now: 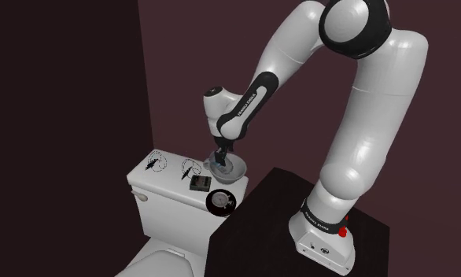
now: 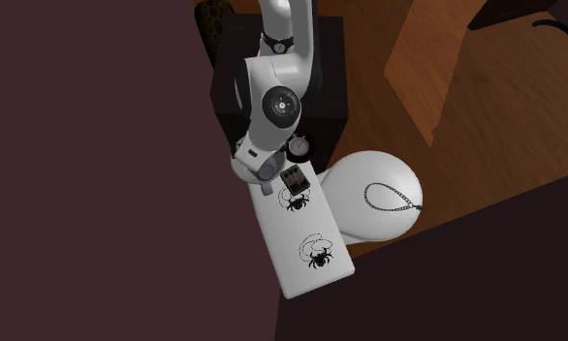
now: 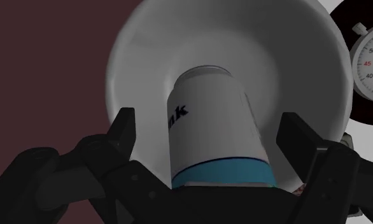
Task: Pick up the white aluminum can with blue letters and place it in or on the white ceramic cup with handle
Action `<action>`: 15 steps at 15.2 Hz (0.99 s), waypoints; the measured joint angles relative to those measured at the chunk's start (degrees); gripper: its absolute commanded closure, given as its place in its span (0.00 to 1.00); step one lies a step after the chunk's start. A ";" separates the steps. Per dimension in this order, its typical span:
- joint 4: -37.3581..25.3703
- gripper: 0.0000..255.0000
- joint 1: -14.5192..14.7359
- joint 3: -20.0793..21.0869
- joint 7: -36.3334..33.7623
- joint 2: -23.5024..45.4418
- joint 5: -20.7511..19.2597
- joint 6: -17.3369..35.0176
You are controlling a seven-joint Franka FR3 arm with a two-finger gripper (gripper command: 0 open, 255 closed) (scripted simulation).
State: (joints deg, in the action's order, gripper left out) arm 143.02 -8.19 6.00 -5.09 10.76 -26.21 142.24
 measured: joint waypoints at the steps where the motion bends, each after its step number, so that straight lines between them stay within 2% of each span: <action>1: -0.03 0.00 0.01 -0.02 -0.06 0.11 -0.07 0.08; 4: 0.00 0.00 0.01 -0.04 -0.12 0.16 -0.13 0.16; 5: 0.00 1.00 0.01 -0.04 -0.12 0.16 -0.13 0.16; 15: -0.01 1.00 0.04 0.00 -0.11 -0.04 -0.10 -0.01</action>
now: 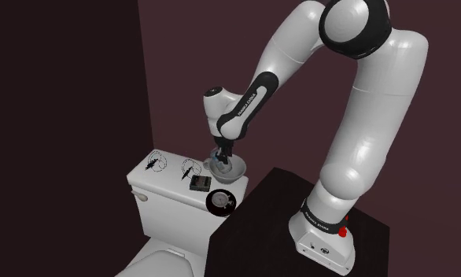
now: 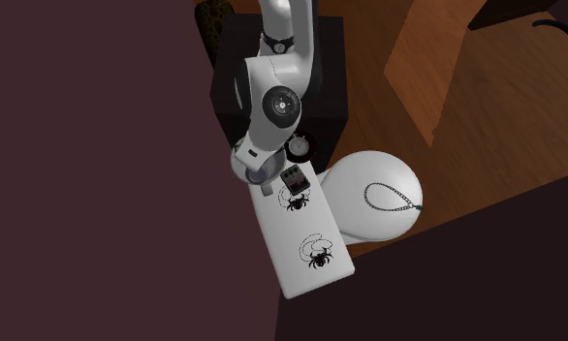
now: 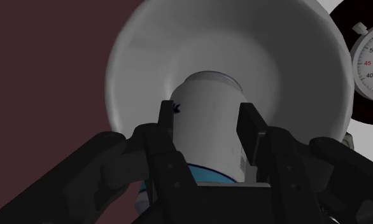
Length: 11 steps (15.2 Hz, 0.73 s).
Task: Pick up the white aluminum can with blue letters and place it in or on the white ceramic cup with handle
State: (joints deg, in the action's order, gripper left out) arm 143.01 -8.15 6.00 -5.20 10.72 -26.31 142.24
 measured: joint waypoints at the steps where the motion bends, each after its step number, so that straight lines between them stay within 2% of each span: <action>1: 0.07 1.00 -0.04 0.07 0.24 -0.36 0.24 -0.28; 6: 0.30 1.00 -0.27 0.65 2.50 -3.79 2.50 -3.13; 7: 0.29 0.00 -0.27 0.65 2.51 -3.81 2.51 -3.14; 8: 0.29 0.00 -0.27 0.65 2.50 -3.80 2.51 -3.14; 9: 0.09 0.00 -1.12 0.77 4.58 -4.15 4.92 -2.21; 11: -0.63 0.00 -4.19 1.30 13.57 -5.04 16.75 0.43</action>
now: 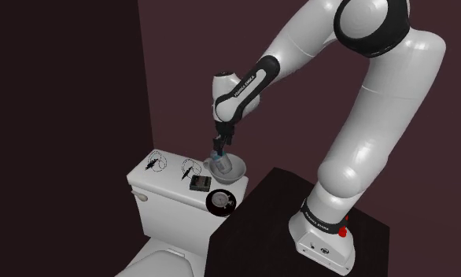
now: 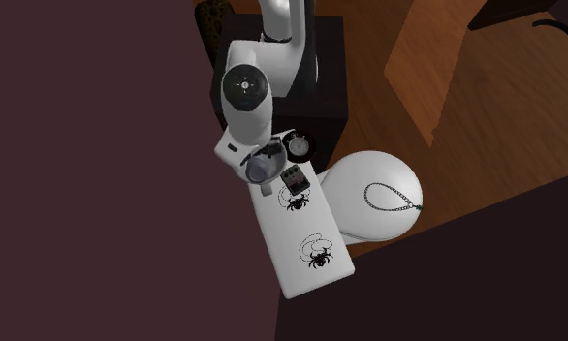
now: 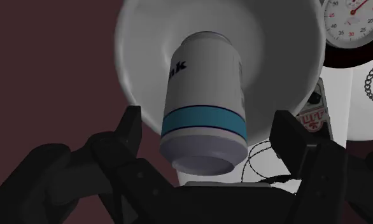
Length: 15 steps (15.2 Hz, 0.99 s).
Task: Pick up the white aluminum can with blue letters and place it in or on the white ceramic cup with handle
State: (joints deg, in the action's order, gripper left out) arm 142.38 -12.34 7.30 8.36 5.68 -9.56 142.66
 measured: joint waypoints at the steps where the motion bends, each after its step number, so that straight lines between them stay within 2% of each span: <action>1: -0.30 0.00 -1.24 1.23 5.44 -0.49 7.66 0.55; 2: -0.19 0.00 -2.11 2.41 9.66 -0.78 13.38 1.05; 3: -0.33 0.00 -2.77 3.43 11.00 -0.72 16.27 1.33; 5: 0.17 0.00 -3.78 4.57 12.42 -0.66 18.62 3.20; 11: 0.11 0.00 -5.90 7.30 8.43 0.58 18.33 7.41; 15: 0.92 0.00 -7.75 8.82 11.28 0.23 18.02 8.23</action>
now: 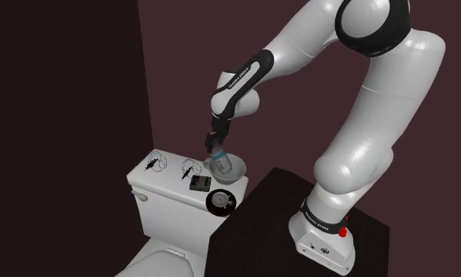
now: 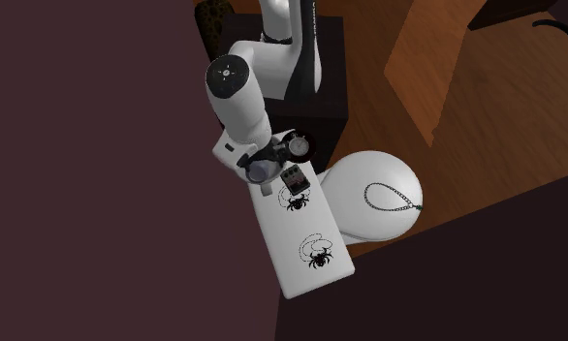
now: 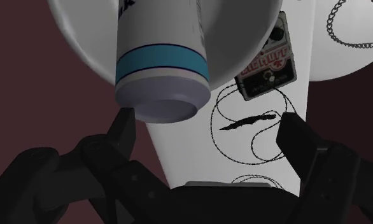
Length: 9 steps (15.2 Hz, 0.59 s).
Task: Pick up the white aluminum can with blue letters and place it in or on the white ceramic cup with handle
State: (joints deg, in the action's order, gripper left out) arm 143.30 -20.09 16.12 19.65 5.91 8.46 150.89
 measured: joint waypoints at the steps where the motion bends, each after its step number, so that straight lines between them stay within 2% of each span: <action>1: 0.21 0.00 -0.27 0.19 0.20 -0.02 -0.06 0.38; 2: -0.20 1.00 -0.39 0.46 -1.17 0.24 -0.59 0.25; 6: -1.59 1.00 -1.46 2.20 -9.19 1.53 -1.20 1.11; 9: -0.67 1.00 -1.69 2.12 -5.69 0.82 -0.51 0.97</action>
State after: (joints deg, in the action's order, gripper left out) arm 142.63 -21.78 18.24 13.95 6.73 7.95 151.86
